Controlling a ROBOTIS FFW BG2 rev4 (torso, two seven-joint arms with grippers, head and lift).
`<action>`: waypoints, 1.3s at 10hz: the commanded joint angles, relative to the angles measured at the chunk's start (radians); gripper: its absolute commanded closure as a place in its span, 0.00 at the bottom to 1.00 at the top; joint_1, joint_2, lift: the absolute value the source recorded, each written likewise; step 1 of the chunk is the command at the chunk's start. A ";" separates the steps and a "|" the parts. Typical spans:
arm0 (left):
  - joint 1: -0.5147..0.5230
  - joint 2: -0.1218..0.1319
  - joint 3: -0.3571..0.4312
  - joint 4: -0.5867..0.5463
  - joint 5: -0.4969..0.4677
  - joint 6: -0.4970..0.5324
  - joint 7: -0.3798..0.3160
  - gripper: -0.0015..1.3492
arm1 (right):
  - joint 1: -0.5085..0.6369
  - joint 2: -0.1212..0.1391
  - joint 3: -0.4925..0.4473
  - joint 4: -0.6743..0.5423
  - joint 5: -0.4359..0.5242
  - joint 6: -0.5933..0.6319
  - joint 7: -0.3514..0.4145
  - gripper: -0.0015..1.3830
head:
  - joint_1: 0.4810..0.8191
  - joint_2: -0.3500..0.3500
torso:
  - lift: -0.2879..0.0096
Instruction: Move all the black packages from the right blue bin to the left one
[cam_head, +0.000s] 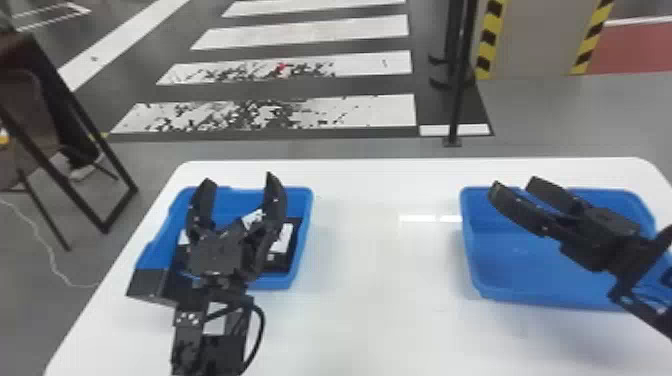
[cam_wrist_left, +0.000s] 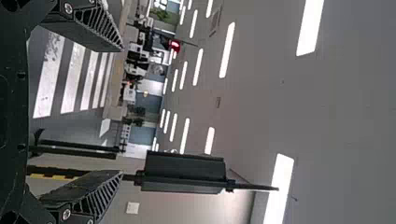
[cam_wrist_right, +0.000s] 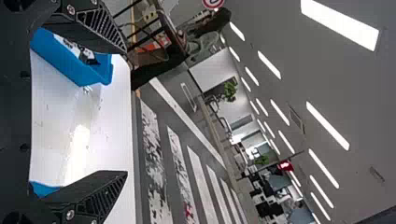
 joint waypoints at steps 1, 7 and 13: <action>0.079 0.001 -0.020 -0.129 -0.005 0.030 -0.001 0.07 | 0.084 0.015 -0.032 -0.071 0.084 -0.084 -0.026 0.08 | 0.63 0.69 | 0.50; 0.356 -0.027 0.042 -0.511 -0.161 0.440 0.010 0.07 | 0.453 0.087 -0.136 -0.420 0.316 -0.167 -0.175 0.08 | 0.63 0.51 | 0.50; 0.445 -0.028 0.044 -0.627 -0.199 0.477 0.084 0.05 | 0.536 0.121 -0.155 -0.489 0.393 -0.187 -0.233 0.09 | 0.63 0.53 | 0.50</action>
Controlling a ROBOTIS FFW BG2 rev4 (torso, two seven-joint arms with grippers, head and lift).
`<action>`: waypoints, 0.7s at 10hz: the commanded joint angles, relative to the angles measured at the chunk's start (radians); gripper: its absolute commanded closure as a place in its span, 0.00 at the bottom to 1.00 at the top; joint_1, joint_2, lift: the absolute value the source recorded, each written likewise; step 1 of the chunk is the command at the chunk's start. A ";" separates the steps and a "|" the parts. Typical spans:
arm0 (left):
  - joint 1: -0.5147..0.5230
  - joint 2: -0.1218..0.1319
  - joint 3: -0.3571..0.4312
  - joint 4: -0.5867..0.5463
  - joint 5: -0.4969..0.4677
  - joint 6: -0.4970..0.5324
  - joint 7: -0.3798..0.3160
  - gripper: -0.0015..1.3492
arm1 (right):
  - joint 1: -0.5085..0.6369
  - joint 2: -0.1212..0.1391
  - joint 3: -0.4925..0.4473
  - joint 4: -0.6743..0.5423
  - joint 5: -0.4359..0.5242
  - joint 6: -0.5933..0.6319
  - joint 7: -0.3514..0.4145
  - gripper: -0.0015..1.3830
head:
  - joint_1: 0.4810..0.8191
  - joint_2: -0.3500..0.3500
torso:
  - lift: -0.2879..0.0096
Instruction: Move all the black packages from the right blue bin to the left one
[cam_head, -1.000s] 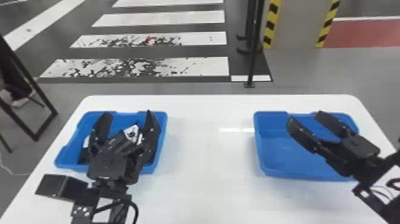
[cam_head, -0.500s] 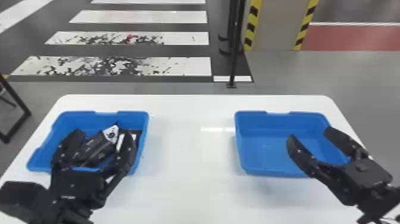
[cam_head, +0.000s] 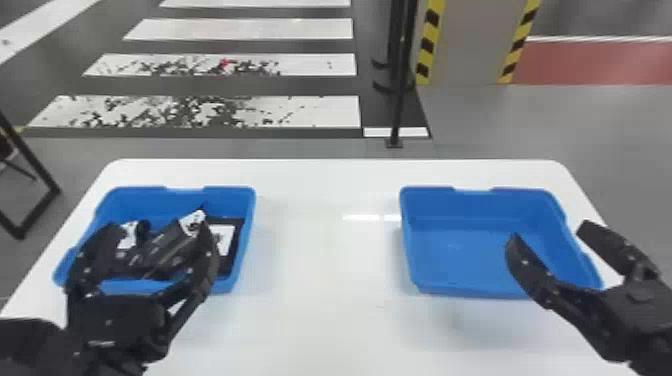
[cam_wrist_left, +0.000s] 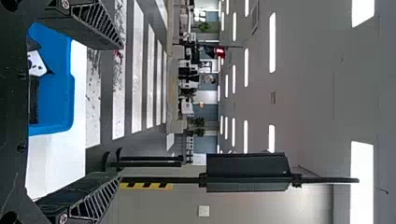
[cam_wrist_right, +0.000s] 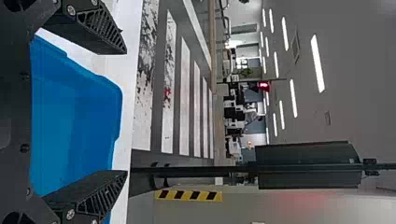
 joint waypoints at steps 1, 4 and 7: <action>-0.004 0.012 -0.026 -0.003 0.034 0.004 -0.002 0.05 | 0.001 0.001 0.000 0.000 -0.004 -0.012 0.000 0.09 | 0.63 0.52 | 0.50; -0.001 0.012 -0.024 -0.003 0.044 0.004 -0.003 0.05 | 0.001 0.001 -0.002 0.000 -0.010 -0.019 -0.003 0.09 | 0.63 0.50 | 0.50; -0.011 0.014 -0.027 -0.003 0.050 0.006 -0.005 0.05 | 0.003 0.001 -0.004 0.000 -0.016 -0.024 -0.004 0.09 | 0.63 0.49 | 0.50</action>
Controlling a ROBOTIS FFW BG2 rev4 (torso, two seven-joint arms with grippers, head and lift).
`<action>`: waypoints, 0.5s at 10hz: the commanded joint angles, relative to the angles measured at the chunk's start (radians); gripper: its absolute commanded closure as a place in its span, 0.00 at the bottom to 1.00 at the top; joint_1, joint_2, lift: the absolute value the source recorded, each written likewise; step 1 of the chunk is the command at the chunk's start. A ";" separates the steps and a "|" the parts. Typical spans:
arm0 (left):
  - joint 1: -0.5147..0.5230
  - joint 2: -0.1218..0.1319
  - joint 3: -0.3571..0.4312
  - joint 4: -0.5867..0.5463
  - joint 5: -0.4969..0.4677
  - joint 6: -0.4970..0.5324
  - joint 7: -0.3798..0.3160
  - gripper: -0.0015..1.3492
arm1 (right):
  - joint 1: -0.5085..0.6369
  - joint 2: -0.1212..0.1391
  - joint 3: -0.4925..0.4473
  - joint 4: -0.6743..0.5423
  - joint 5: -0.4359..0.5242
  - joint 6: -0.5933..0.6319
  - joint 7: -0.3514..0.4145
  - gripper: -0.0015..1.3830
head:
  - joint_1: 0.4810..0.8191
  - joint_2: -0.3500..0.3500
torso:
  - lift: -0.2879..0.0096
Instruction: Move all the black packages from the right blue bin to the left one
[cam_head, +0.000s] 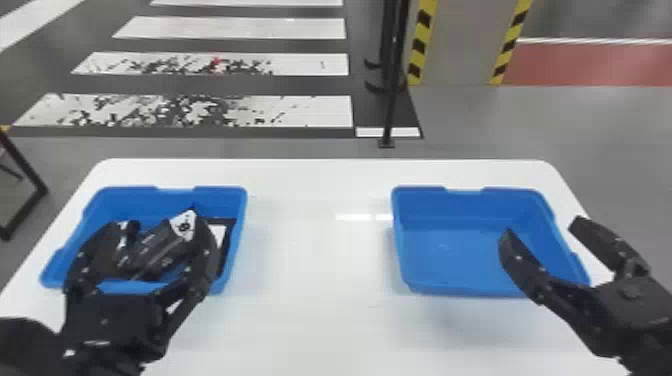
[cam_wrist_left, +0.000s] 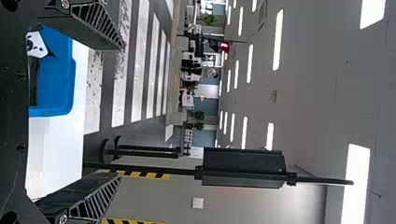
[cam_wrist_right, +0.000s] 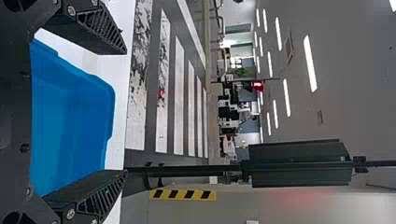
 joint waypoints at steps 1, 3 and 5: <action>-0.006 0.003 -0.006 0.000 0.007 0.005 0.000 0.05 | 0.001 0.000 -0.001 0.000 -0.003 -0.005 -0.001 0.09 | 0.63 0.49 | 0.50; -0.009 0.003 -0.006 0.000 0.013 0.005 0.000 0.05 | 0.003 0.000 -0.003 -0.002 -0.005 -0.013 -0.001 0.09 | 0.63 0.49 | 0.50; -0.009 0.003 -0.006 0.000 0.013 0.000 -0.001 0.05 | 0.008 0.000 -0.003 -0.005 -0.009 -0.023 -0.006 0.09 | 0.63 0.48 | 0.50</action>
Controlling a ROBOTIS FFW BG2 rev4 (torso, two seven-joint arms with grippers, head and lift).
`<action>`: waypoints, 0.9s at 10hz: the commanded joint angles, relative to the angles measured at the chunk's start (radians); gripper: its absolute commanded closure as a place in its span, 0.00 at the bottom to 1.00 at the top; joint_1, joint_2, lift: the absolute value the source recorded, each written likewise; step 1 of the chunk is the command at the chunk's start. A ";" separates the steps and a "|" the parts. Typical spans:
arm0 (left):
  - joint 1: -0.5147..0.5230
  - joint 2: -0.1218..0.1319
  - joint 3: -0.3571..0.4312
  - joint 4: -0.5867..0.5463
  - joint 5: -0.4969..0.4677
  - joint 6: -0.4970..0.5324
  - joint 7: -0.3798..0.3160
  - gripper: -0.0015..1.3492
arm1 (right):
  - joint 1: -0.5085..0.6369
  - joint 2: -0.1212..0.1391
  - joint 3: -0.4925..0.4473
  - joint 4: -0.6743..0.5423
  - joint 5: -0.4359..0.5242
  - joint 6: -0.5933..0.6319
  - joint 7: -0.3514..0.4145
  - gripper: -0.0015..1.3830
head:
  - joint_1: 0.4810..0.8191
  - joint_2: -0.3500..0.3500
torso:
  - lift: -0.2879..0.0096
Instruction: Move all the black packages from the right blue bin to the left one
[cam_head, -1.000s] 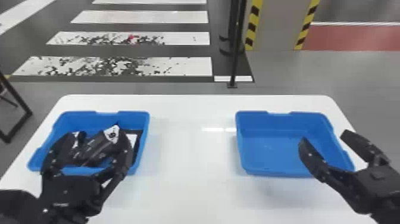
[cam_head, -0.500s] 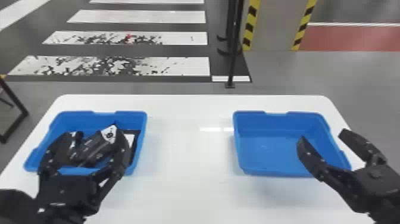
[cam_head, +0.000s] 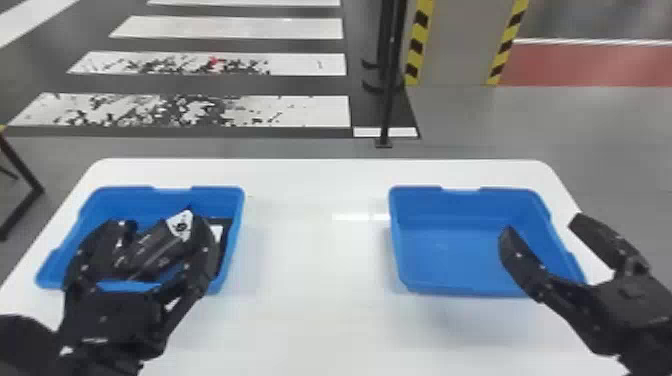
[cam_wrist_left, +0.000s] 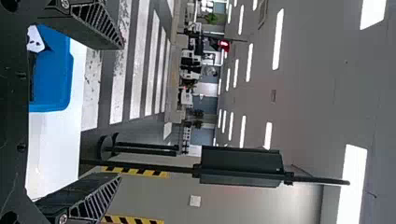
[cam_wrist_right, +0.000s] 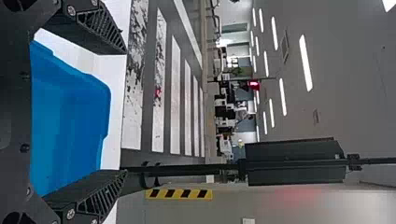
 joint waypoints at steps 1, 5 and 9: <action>0.000 0.000 0.000 0.000 0.000 -0.002 0.000 0.05 | 0.005 0.000 0.000 -0.003 -0.005 -0.008 -0.005 0.09 | 0.63 0.48 | 0.50; -0.002 0.002 -0.002 0.000 0.004 -0.002 -0.002 0.05 | 0.012 0.002 0.000 -0.005 -0.007 -0.018 -0.013 0.09 | 0.63 0.48 | 0.50; -0.005 0.005 -0.008 0.000 0.010 0.003 -0.003 0.06 | 0.022 0.006 0.000 -0.008 -0.015 -0.035 -0.031 0.09 | 0.63 0.46 | 0.50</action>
